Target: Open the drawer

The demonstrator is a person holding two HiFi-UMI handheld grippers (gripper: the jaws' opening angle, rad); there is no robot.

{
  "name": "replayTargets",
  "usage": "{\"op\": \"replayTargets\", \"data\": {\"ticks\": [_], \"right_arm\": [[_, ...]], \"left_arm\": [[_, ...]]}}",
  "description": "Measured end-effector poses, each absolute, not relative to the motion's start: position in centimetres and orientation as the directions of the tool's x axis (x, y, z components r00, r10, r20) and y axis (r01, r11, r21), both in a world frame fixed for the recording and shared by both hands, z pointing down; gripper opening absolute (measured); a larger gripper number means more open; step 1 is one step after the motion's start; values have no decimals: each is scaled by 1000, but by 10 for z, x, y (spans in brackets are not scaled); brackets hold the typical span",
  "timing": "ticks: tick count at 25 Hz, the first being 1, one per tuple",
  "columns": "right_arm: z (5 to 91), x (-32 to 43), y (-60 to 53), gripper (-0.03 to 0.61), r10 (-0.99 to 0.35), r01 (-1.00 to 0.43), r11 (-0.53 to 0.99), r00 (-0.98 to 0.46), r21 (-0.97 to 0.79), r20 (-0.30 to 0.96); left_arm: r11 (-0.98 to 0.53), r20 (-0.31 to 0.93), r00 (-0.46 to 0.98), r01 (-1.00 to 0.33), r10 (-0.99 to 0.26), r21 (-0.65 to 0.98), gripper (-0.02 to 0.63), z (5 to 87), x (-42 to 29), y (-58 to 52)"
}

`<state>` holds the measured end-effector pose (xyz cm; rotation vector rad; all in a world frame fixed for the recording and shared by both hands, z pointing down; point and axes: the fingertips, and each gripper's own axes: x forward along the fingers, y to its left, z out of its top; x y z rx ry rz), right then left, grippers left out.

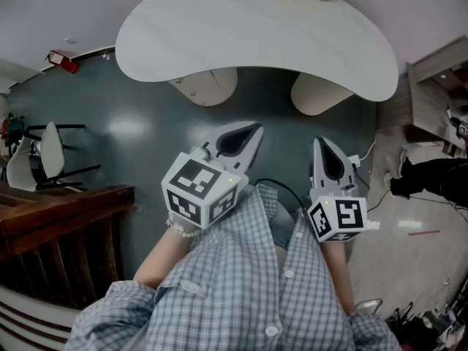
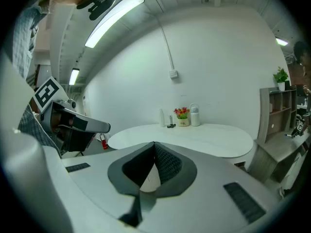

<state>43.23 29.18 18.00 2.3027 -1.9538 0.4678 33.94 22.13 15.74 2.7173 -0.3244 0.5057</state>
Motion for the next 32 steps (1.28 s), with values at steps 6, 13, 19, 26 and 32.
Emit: {"op": "replayTargets", "data": {"ticks": [6, 13, 19, 26, 32], "right_arm": [[181, 434, 290, 9, -953, -977, -169, 128, -132, 275], [179, 437, 291, 9, -956, -977, -165, 124, -136, 267], [182, 431, 285, 9, -963, -989, -99, 67, -113, 262], [186, 418, 270, 9, -960, -995, 20, -48, -101, 276], [189, 396, 248, 9, -947, -983, 154, -175, -96, 271]], "left_arm": [[-911, 384, 910, -282, -155, 301, -2, 160, 342, 223], [-907, 386, 908, -292, -164, 302, -2, 158, 342, 223], [-894, 395, 894, -341, -213, 289, -3, 161, 338, 222], [-843, 390, 860, -454, -330, 288, -3, 161, 314, 217], [-763, 393, 797, -579, -458, 286, -2, 164, 279, 211]]}}
